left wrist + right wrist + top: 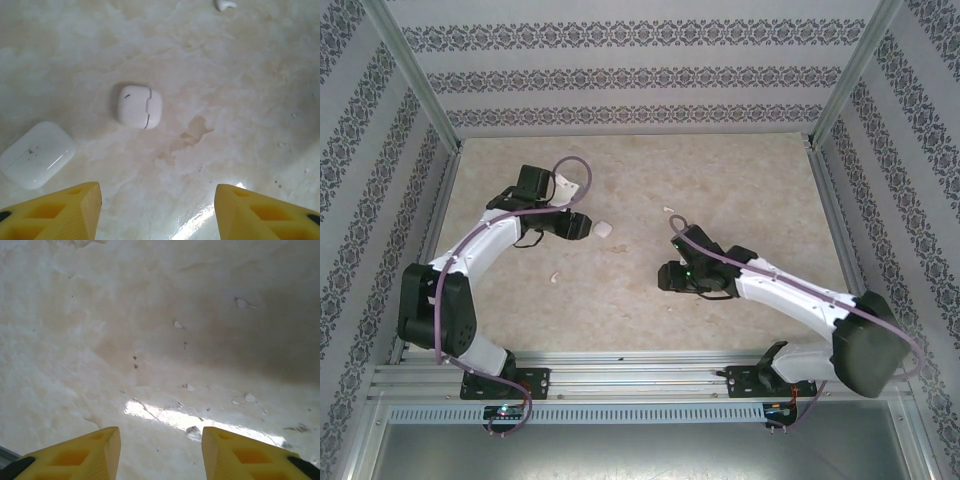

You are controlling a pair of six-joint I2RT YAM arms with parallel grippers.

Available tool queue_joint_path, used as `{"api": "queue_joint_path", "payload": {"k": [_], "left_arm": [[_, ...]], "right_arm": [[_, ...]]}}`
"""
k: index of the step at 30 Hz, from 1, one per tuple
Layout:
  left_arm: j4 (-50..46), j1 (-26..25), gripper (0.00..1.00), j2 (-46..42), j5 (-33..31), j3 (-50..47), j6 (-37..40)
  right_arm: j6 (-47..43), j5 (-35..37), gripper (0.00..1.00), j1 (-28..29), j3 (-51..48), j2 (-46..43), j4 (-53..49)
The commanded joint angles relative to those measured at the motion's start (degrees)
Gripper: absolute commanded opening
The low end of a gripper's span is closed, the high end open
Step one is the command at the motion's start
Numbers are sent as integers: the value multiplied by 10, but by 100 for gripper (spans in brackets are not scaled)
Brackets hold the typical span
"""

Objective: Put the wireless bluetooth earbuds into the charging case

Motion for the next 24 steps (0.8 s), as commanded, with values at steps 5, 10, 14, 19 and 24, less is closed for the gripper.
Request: {"api": "queue_joint_path", "payload": {"k": [5,10,14,19,24], "left_arm": [[-75,-2,63,49,33,51,187],[-175,-12,66,104,47,94,395],[-211,-12,68,173,13,149,504],[-233,-14,70,260,-4,240,618],[-219,-35,72,286,-27,259,706]], "right_arm": [[10,52,47,-8,-35,-57,9],[36,52,47,-6,-55,-32,55],[39,55,48,-2,-41,-5,54],[40,61,48,0,-44,-4,46],[39,85,48,0,-58,-22,34]]}}
